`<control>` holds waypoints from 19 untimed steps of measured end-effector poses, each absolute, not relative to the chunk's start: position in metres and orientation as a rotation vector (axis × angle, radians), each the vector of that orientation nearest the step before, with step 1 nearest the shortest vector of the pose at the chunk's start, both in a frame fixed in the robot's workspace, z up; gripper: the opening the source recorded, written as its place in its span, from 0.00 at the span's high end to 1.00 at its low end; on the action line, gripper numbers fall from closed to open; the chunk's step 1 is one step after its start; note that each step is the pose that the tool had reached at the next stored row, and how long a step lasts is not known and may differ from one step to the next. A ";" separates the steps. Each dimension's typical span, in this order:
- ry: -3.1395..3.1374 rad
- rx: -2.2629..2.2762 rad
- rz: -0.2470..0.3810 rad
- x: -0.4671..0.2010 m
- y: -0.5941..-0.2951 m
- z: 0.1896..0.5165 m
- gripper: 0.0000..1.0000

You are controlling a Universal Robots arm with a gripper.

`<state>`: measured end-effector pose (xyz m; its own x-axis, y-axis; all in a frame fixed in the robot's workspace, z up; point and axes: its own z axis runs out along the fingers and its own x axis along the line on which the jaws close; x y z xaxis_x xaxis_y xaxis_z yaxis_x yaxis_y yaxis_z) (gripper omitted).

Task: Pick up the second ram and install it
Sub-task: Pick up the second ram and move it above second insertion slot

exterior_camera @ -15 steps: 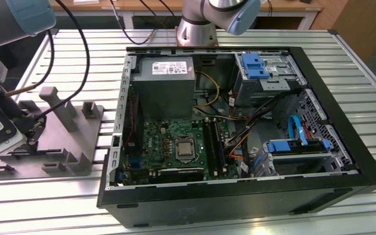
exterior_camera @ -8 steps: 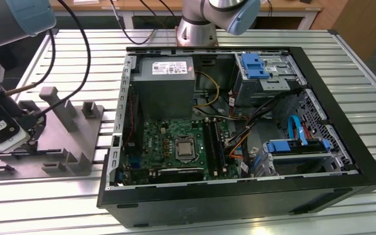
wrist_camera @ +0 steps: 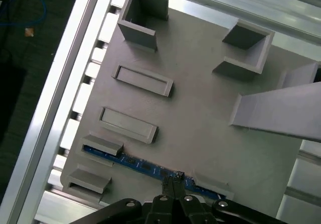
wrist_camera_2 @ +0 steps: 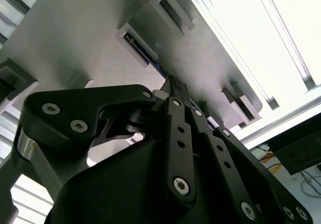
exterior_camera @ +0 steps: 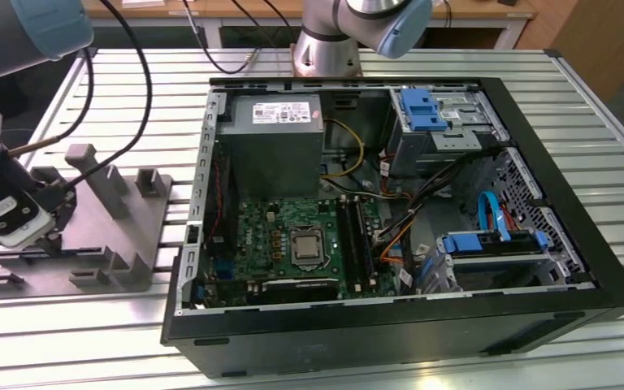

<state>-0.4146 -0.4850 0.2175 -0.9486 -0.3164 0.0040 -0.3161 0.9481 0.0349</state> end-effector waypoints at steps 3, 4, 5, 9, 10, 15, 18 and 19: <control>-3.084 0.543 -0.053 -0.415 -0.485 0.217 0.90; -3.081 0.556 -0.053 -0.415 -0.485 0.217 0.90; -3.079 0.570 -0.053 -0.415 -0.485 0.217 0.90; -3.068 0.623 -0.052 -0.415 -0.485 0.217 0.90; -3.065 0.637 -0.052 -0.415 -0.485 0.217 0.90; -3.050 0.700 -0.052 -0.415 -0.485 0.217 0.90; -3.040 0.740 -0.052 -0.415 -0.485 0.217 0.90; -3.037 0.753 -0.051 -0.415 -0.485 0.217 0.90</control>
